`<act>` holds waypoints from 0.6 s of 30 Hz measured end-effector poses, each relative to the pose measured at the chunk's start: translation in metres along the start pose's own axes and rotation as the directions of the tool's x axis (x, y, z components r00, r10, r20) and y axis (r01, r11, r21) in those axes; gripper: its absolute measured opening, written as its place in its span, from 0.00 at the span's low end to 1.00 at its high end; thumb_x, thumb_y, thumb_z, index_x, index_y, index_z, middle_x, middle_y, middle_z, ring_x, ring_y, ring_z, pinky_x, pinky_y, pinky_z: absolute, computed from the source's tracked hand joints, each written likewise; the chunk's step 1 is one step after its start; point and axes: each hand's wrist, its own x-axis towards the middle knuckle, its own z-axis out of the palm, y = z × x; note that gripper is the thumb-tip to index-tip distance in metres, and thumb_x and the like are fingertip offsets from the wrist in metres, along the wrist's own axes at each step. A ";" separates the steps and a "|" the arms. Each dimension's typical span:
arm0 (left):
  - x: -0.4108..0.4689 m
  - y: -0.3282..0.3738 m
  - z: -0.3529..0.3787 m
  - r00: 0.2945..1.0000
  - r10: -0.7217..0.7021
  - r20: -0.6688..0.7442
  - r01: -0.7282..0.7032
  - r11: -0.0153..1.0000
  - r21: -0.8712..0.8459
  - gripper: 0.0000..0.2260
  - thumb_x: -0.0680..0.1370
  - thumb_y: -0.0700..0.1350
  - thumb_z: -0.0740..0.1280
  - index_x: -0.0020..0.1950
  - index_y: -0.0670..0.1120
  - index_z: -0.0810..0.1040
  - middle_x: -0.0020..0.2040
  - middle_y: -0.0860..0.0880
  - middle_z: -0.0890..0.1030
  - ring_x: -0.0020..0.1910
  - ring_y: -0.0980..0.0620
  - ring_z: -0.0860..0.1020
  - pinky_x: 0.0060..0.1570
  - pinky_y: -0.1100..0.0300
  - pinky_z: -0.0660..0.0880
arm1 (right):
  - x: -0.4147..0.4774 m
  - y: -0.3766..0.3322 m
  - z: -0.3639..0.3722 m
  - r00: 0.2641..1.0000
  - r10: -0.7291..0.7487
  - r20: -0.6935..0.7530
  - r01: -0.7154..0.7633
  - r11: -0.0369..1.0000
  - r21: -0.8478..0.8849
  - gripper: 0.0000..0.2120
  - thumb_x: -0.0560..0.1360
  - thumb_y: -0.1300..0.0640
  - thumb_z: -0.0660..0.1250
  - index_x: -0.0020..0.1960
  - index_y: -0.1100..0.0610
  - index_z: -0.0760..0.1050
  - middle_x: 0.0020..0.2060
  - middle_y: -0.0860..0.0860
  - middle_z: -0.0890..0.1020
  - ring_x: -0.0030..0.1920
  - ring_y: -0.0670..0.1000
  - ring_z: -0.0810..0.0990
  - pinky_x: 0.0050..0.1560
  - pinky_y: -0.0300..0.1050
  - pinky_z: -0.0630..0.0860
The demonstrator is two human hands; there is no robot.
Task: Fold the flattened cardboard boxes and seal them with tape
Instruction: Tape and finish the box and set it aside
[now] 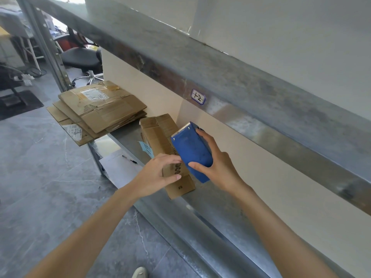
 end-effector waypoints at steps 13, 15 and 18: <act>-0.004 -0.002 0.001 0.999 -0.051 -0.002 0.050 0.982 -0.180 0.28 0.76 0.45 0.75 0.66 0.70 0.68 0.63 0.69 0.72 0.68 0.65 0.70 0.70 0.64 0.64 | 0.008 -0.003 -0.012 0.959 -0.051 0.278 0.077 0.994 -0.082 0.47 0.78 0.54 0.70 0.75 0.27 0.39 0.70 0.22 0.55 0.66 0.37 0.72 0.62 0.37 0.74; -0.003 -0.001 0.001 0.999 -0.054 -0.006 0.052 0.979 -0.197 0.30 0.76 0.44 0.75 0.67 0.70 0.66 0.61 0.74 0.72 0.69 0.65 0.69 0.69 0.66 0.64 | 0.007 -0.004 -0.010 0.953 -0.043 0.301 0.069 0.995 -0.078 0.44 0.78 0.52 0.70 0.75 0.26 0.42 0.70 0.29 0.60 0.58 0.49 0.80 0.59 0.50 0.79; 0.001 0.002 -0.001 0.999 -0.045 -0.017 0.040 0.968 -0.248 0.30 0.77 0.43 0.74 0.70 0.68 0.66 0.63 0.76 0.72 0.69 0.66 0.69 0.68 0.67 0.65 | 0.006 -0.006 -0.006 0.963 -0.042 0.267 0.058 0.997 -0.052 0.44 0.79 0.57 0.69 0.75 0.26 0.43 0.70 0.31 0.63 0.56 0.59 0.79 0.57 0.57 0.78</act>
